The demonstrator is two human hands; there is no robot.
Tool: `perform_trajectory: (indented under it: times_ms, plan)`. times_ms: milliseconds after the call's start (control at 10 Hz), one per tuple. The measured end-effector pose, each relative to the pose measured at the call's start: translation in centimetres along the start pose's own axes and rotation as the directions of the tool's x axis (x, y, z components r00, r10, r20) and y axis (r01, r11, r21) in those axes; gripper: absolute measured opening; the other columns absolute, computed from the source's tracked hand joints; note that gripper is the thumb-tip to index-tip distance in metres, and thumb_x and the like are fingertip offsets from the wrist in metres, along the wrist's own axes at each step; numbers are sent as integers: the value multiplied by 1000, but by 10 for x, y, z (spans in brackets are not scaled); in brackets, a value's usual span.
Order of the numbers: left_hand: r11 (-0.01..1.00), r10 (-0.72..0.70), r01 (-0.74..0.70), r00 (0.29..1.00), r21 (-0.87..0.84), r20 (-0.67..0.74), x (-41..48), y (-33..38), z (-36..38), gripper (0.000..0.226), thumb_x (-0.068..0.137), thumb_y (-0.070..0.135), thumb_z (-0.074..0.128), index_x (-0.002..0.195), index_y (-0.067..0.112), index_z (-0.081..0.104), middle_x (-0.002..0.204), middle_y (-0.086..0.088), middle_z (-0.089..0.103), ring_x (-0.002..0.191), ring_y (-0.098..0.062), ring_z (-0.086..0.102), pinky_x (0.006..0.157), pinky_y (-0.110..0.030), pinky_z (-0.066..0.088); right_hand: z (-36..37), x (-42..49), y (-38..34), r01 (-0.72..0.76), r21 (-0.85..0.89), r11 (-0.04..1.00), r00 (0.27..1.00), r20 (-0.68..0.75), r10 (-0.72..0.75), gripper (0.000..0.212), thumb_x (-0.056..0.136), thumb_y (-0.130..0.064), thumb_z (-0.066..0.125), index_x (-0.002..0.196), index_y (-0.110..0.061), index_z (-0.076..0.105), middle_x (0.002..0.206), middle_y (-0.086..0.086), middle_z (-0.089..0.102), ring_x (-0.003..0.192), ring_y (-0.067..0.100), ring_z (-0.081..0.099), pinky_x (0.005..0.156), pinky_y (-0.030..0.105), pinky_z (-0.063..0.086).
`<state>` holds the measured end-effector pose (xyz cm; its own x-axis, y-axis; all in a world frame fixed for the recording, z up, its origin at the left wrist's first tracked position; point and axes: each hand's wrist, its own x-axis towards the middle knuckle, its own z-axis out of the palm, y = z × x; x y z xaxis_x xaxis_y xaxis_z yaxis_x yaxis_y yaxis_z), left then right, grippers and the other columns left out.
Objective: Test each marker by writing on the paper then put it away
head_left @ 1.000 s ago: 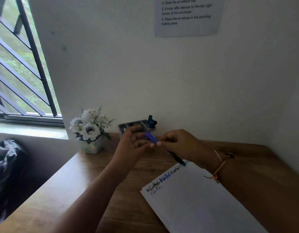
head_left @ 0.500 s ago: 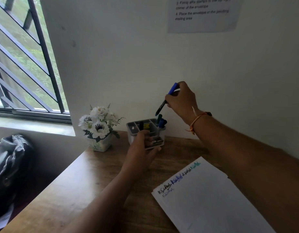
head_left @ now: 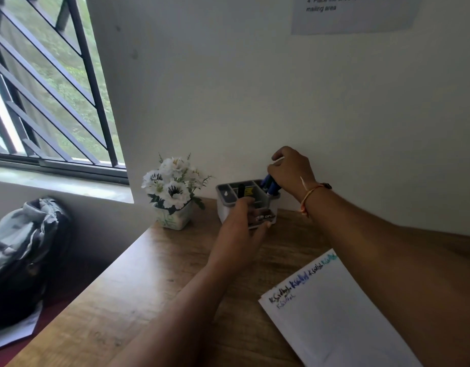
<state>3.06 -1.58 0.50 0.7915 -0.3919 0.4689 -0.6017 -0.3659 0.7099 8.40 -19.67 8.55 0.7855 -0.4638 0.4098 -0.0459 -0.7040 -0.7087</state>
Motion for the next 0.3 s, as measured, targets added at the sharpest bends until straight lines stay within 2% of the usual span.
perform_trajectory:
  times_ms: [100, 200, 300]
  plan:
    - [1000, -14, 14, 1000, 6, 17, 0, -3, 3, 58, 91, 33, 66, 140, 26, 37, 128, 7, 59, 108, 2, 53, 80, -8, 41, -7, 0, 3, 19, -38, 999, 1000, 10, -19, 24, 82, -17, 64, 105, -14, 62, 99, 6, 70, 83, 16, 59, 69, 20, 45]
    - [1000, -20, 20, 999, 6, 25, -1, -4, 3, 58, 91, 32, 67, 140, 26, 38, 126, 8, 59, 105, 2, 52, 76, -5, 37, -24, -7, 1, 52, -51, 997, 999, -12, -53, 23, 83, -18, 64, 105, -14, 64, 95, 2, 69, 85, 15, 60, 66, 17, 42]
    - [999, -41, 41, 998, 8, 50, -1, -1, 1, 55, 90, 31, 68, 137, 26, 40, 125, 7, 60, 104, 1, 53, 78, -10, 40, -53, -34, 3, 123, -87, 989, 992, 2, -123, 20, 84, -26, 65, 102, -17, 67, 93, -5, 66, 87, 11, 61, 69, 14, 40]
